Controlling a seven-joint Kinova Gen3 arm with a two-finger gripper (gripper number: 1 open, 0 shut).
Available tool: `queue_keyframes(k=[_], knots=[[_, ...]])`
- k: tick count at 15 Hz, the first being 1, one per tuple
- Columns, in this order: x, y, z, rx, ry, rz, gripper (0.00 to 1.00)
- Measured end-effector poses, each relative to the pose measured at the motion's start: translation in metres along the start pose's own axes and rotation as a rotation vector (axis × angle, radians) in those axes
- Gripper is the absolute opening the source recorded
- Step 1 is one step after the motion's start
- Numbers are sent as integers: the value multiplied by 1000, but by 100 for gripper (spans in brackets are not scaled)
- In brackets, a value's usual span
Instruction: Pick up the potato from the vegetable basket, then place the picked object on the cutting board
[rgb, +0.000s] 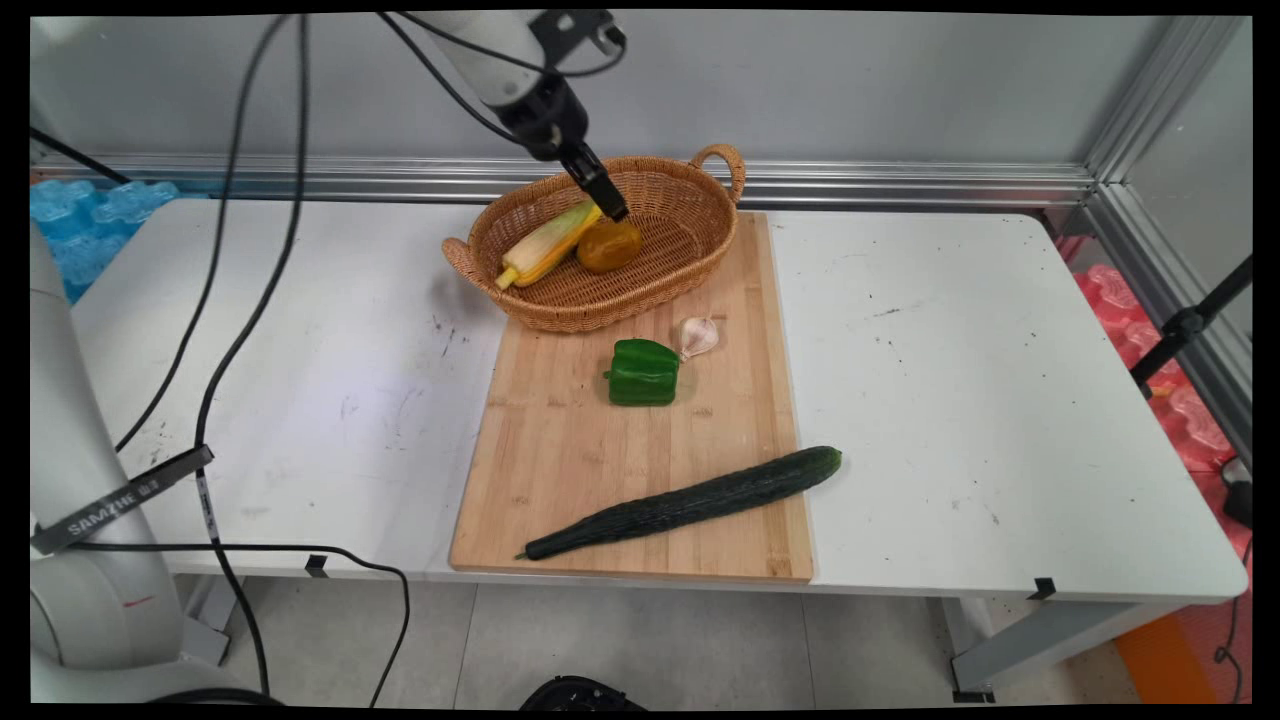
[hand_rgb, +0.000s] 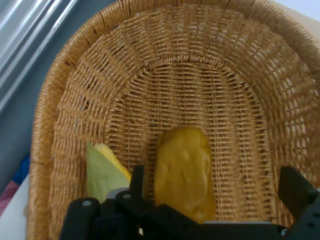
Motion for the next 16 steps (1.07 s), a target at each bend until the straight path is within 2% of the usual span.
queue_keyframes(k=[5,11,12,16], knots=[[7,-7,49,-22,-50,-9,100],[6,-14,84,-46,-106,-12,100],[5,-15,87,-48,-112,-9,0],[7,-19,93,-56,-123,17,0]])
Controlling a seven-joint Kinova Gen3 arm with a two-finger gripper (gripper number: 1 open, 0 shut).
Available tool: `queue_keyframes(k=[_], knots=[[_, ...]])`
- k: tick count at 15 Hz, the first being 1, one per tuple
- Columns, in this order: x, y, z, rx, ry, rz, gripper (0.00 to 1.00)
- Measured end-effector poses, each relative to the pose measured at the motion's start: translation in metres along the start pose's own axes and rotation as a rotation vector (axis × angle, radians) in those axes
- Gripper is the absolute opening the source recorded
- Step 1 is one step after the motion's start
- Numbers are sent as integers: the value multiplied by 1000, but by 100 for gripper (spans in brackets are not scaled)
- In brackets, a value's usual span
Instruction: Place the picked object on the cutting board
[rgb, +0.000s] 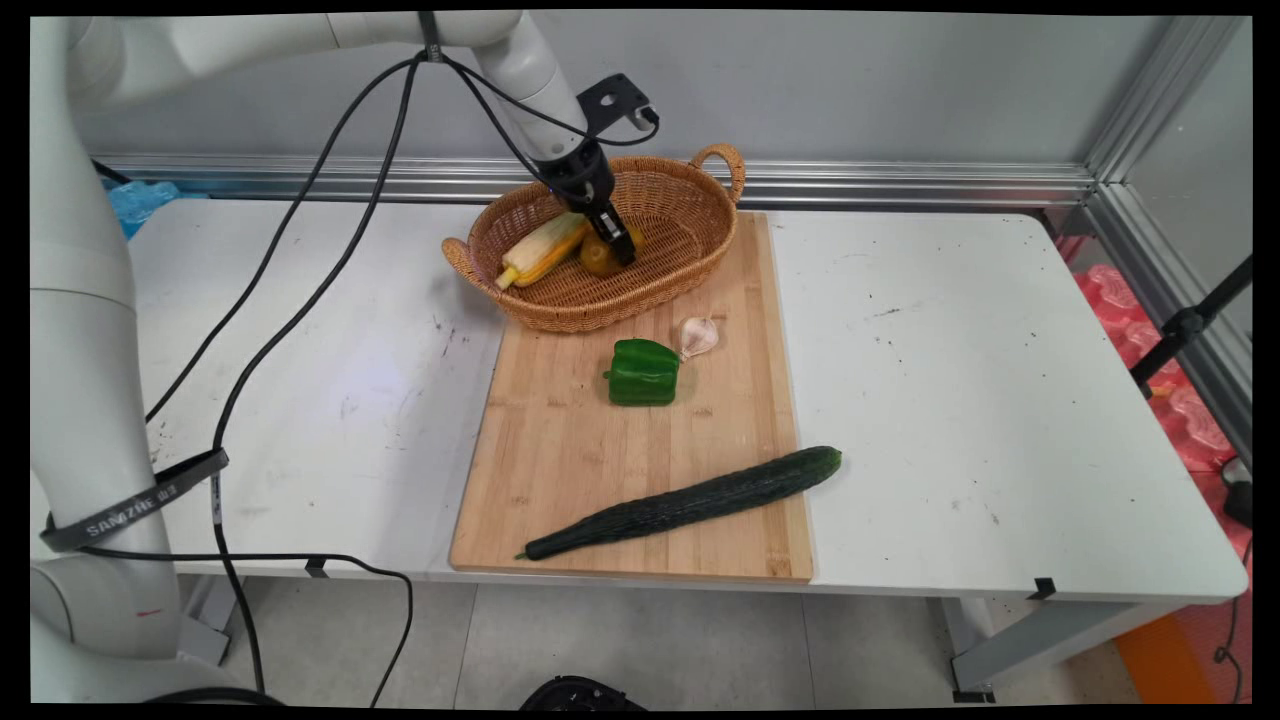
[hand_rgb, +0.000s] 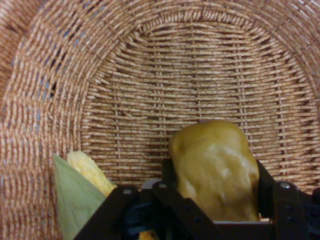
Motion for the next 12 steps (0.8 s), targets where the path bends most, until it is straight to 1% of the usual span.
queue_keyframes(k=[2,5,9,12], knots=[[1,-2,-3,-1,0,15,0],[4,-1,-18,-2,13,29,0],[7,12,-63,-9,53,65,0],[0,29,-103,-24,79,107,0]])
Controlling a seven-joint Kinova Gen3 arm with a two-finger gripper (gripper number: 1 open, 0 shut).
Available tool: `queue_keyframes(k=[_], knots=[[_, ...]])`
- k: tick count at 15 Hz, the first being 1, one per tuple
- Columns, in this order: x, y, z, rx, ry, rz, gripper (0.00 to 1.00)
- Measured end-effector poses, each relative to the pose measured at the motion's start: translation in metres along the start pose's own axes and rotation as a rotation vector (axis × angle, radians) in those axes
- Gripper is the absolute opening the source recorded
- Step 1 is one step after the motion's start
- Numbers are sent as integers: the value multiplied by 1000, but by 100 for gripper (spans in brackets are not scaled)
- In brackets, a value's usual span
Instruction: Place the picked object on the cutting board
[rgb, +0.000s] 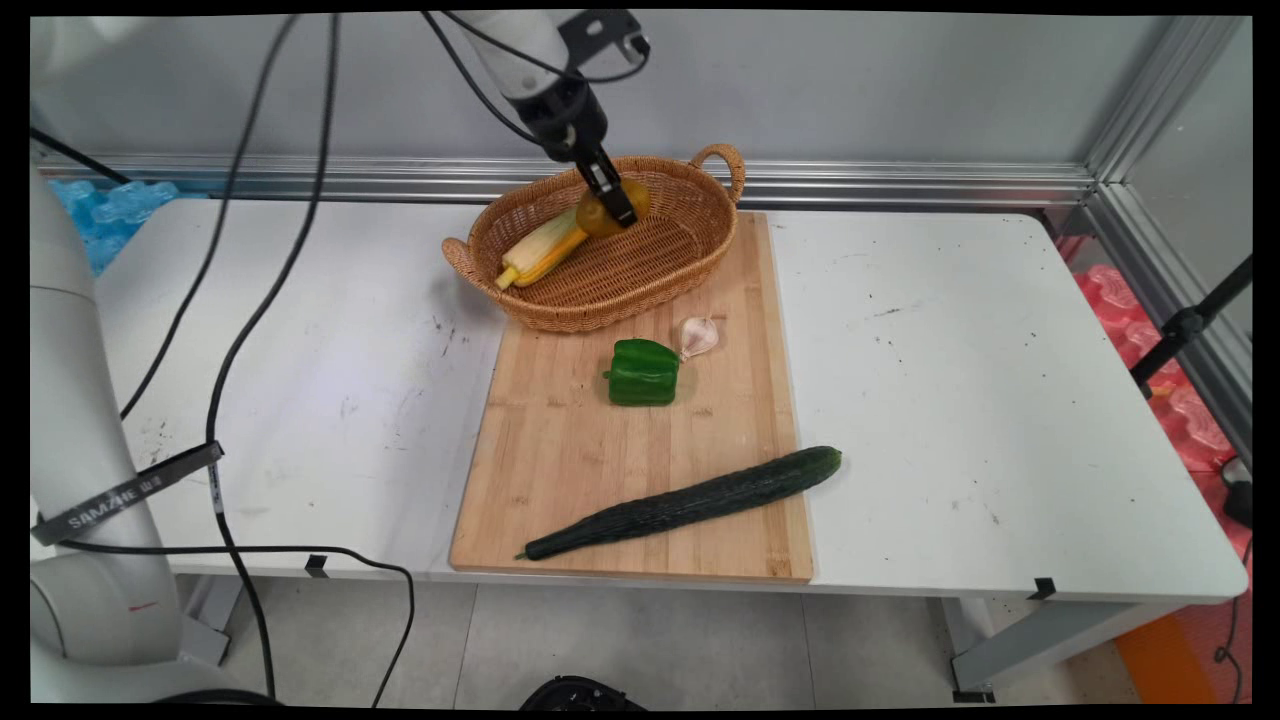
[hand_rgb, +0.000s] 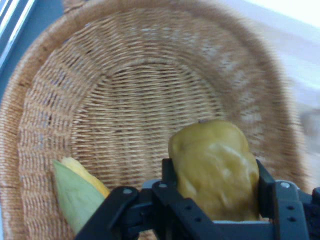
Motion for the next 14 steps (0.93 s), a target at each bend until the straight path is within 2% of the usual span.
queue_keyframes(k=[5,8,11,14], knots=[[-23,41,-56,-75,26,124,0],[-40,64,-74,-120,31,202,0],[-56,84,-77,-153,25,279,0],[-70,102,-66,-180,10,353,0]])
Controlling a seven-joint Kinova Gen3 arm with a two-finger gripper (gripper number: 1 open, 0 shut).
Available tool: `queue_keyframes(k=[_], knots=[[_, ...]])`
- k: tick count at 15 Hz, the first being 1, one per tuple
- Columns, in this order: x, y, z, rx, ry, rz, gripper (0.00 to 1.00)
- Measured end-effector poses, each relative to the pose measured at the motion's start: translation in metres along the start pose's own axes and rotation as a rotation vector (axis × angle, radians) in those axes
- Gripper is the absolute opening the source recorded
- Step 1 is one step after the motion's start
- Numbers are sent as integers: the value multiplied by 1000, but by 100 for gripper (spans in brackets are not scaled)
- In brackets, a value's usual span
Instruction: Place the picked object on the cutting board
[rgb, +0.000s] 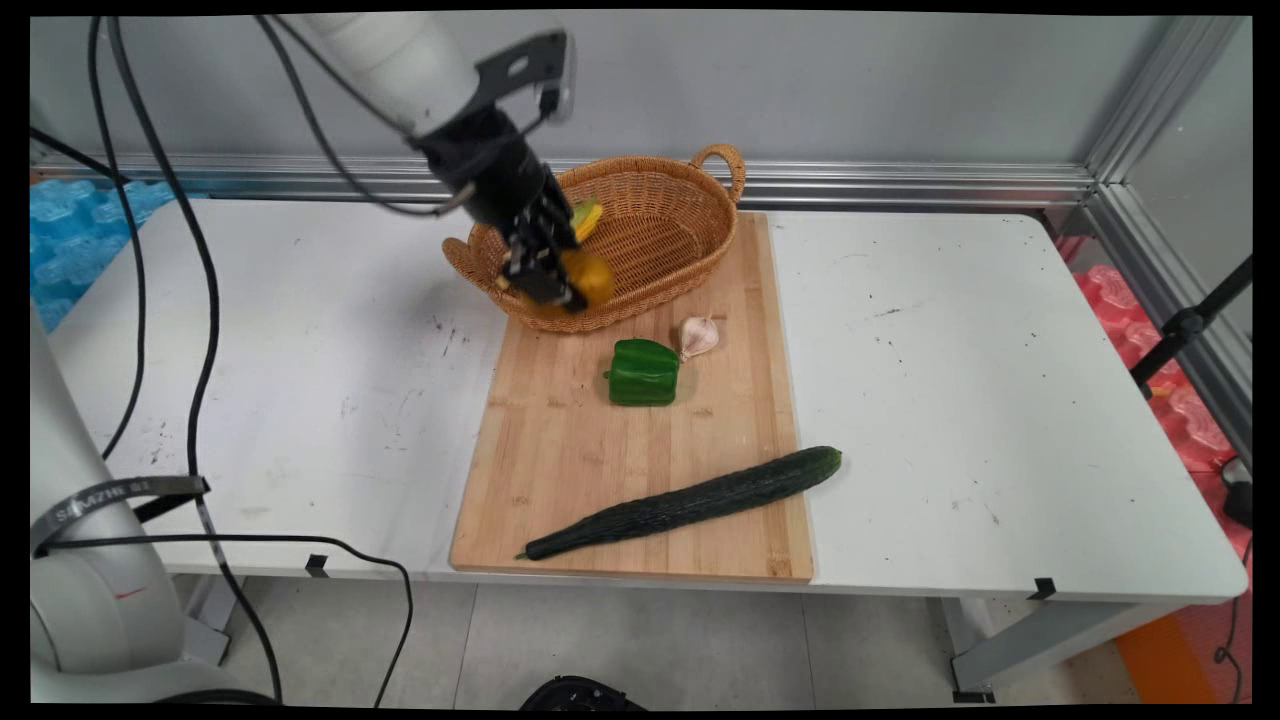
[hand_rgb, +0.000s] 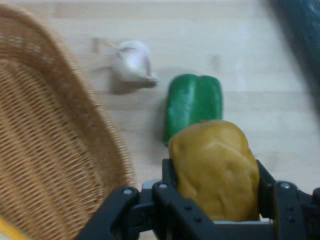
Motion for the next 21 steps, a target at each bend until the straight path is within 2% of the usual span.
queue_keyframes(k=[10,17,18,21], knots=[[-20,36,74,-87,-63,196,0],[-32,48,110,-131,-93,261,0],[-34,50,113,-136,-93,264,100],[-36,55,112,-143,-84,268,100]])
